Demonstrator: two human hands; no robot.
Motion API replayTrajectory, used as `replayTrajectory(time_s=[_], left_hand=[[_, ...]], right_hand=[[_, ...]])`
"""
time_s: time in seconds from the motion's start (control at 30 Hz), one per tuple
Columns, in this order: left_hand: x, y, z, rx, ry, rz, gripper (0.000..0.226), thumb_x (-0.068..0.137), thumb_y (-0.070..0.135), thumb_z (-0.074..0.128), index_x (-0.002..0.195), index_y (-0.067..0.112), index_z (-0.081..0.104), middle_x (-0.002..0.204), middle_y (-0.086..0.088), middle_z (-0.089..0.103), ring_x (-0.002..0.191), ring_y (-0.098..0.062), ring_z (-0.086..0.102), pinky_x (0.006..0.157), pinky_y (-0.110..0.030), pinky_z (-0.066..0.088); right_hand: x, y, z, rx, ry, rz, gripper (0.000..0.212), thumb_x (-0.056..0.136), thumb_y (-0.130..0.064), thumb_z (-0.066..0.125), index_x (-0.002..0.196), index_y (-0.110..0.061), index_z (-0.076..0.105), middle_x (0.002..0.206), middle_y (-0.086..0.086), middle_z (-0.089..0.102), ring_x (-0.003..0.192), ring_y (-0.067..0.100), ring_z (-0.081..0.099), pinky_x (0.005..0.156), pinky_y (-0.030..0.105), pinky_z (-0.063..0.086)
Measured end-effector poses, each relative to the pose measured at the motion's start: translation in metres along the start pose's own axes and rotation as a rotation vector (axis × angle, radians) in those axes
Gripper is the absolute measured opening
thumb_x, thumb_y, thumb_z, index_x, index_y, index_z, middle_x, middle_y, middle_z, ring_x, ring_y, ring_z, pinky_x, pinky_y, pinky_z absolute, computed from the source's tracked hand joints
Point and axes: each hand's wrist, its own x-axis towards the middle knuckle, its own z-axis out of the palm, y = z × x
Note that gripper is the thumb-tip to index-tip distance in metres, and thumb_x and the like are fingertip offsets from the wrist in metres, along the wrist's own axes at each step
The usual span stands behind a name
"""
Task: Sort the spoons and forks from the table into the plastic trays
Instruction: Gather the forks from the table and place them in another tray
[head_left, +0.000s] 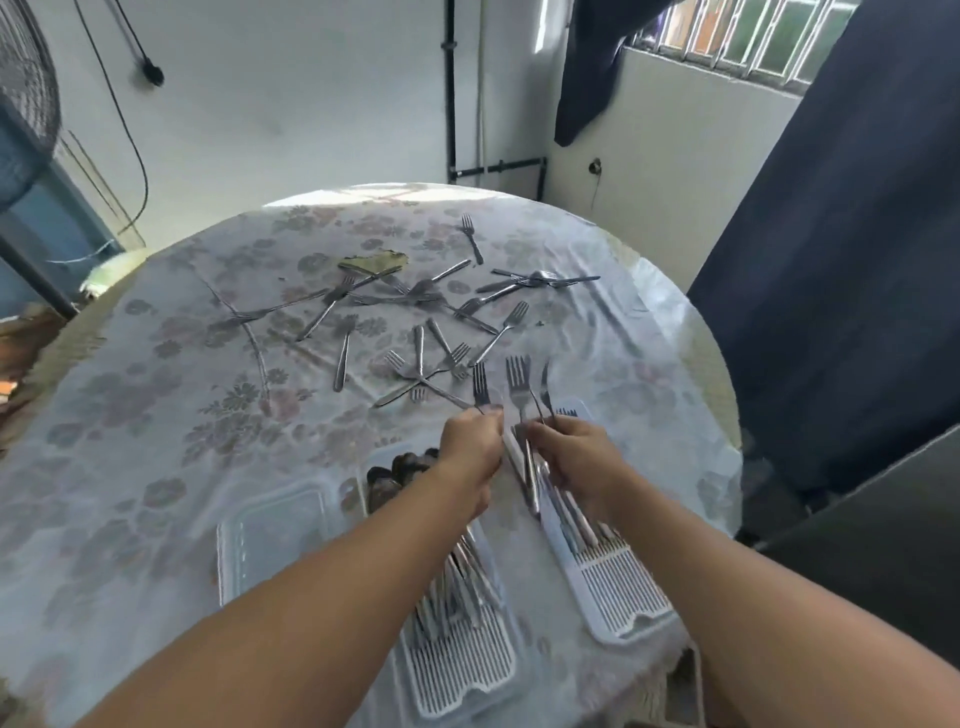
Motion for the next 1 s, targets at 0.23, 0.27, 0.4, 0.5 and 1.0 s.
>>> replayTrajectory(time_s=[0.23, 0.27, 0.4, 0.5, 1.0], left_hand=[[-0.012, -0.028, 0.03, 0.337, 0.162, 0.291, 0.047, 0.087, 0.024, 0.082, 0.128, 0.018, 0.06, 0.093, 0.0, 0.071, 0.089, -0.018, 0.07, 0.091, -0.044, 0.058], [-0.012, -0.033, 0.032, 0.394, 0.188, 0.301, 0.048, 0.085, 0.027, 0.084, 0.126, 0.018, 0.061, 0.09, 0.001, 0.071, 0.087, -0.018, 0.07, 0.089, -0.044, 0.058], [-0.011, -0.043, 0.042, 0.608, 0.277, 0.359, 0.046, 0.081, 0.039, 0.085, 0.12, 0.023, 0.068, 0.081, 0.008, 0.073, 0.084, -0.014, 0.07, 0.084, -0.04, 0.057], [-0.006, -0.051, 0.046, 0.858, 0.313, 0.409, 0.05, 0.083, 0.05, 0.079, 0.127, 0.034, 0.063, 0.078, 0.015, 0.072, 0.096, -0.01, 0.067, 0.106, -0.041, 0.039], [-0.007, -0.054, 0.054, 1.457, 0.304, 0.543, 0.056, 0.093, 0.054, 0.064, 0.145, 0.04, 0.048, 0.111, 0.011, 0.07, 0.129, -0.016, 0.048, 0.12, -0.055, -0.006]], right_hand=[[0.015, 0.013, -0.065, -0.298, -0.027, -0.018, 0.026, 0.096, -0.026, 0.071, 0.077, -0.012, 0.064, 0.055, -0.004, 0.044, 0.043, 0.008, 0.034, 0.044, 0.023, 0.028], [0.014, 0.016, -0.064, -0.327, -0.031, -0.018, 0.026, 0.097, -0.025, 0.071, 0.076, -0.012, 0.062, 0.053, -0.004, 0.044, 0.04, 0.007, 0.034, 0.04, 0.021, 0.027], [0.012, 0.029, -0.053, -0.506, -0.047, -0.049, 0.029, 0.096, -0.028, 0.07, 0.07, -0.018, 0.06, 0.056, -0.005, 0.053, 0.05, 0.012, 0.047, 0.045, 0.023, 0.035], [0.005, 0.038, -0.051, -0.718, -0.02, -0.067, 0.02, 0.099, -0.041, 0.06, 0.096, -0.021, 0.058, 0.08, -0.002, 0.066, 0.073, 0.021, 0.061, 0.06, 0.032, 0.043], [-0.013, 0.038, -0.059, -1.037, -0.132, -0.107, 0.095, 0.093, -0.002, 0.048, 0.164, -0.03, -0.008, 0.162, 0.022, 0.018, 0.111, 0.041, 0.06, 0.075, 0.039, 0.044]])
